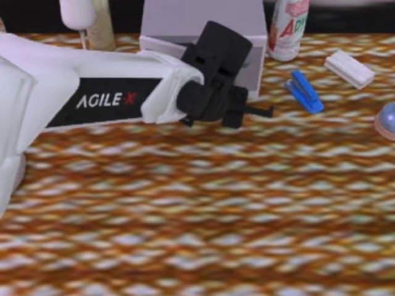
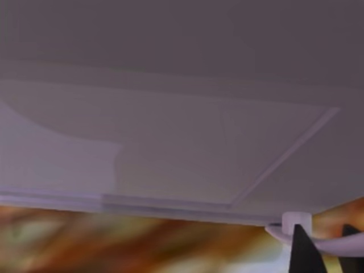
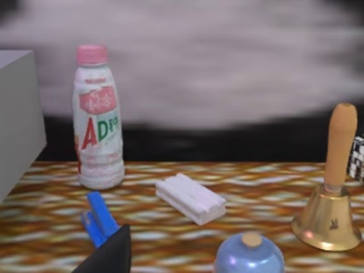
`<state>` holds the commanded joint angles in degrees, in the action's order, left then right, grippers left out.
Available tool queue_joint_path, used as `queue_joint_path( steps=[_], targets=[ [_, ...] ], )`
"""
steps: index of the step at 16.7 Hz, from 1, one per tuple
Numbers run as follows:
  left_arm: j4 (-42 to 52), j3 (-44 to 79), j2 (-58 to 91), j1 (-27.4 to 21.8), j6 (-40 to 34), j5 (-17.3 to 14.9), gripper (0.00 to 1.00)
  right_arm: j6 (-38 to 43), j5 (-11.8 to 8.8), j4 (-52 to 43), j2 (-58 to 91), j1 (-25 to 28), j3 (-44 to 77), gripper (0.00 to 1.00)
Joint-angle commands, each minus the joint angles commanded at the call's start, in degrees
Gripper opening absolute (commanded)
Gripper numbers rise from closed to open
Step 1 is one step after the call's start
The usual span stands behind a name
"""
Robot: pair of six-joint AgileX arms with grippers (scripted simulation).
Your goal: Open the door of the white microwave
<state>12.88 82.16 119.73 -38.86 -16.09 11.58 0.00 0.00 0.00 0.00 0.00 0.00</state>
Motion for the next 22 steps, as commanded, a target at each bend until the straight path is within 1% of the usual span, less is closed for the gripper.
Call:
queue_joint_path(
  steps=[17, 18, 22],
  targets=[
    [0.0, 0.0, 0.0, 0.0, 0.0, 0.0, 0.0, 0.0, 0.0, 0.0, 0.0, 0.0, 0.0, 1.0],
    [0.01, 0.22, 0.14, -0.51, -0.33, -0.46, 0.0, 0.0, 0.0, 0.0, 0.0, 0.0, 0.0, 1.0],
    [-0.78, -1.23, -0.88, 0.11, 1.09, -1.18, 0.0, 0.0, 0.0, 0.0, 0.0, 0.0, 0.0, 1.0]
  ],
)
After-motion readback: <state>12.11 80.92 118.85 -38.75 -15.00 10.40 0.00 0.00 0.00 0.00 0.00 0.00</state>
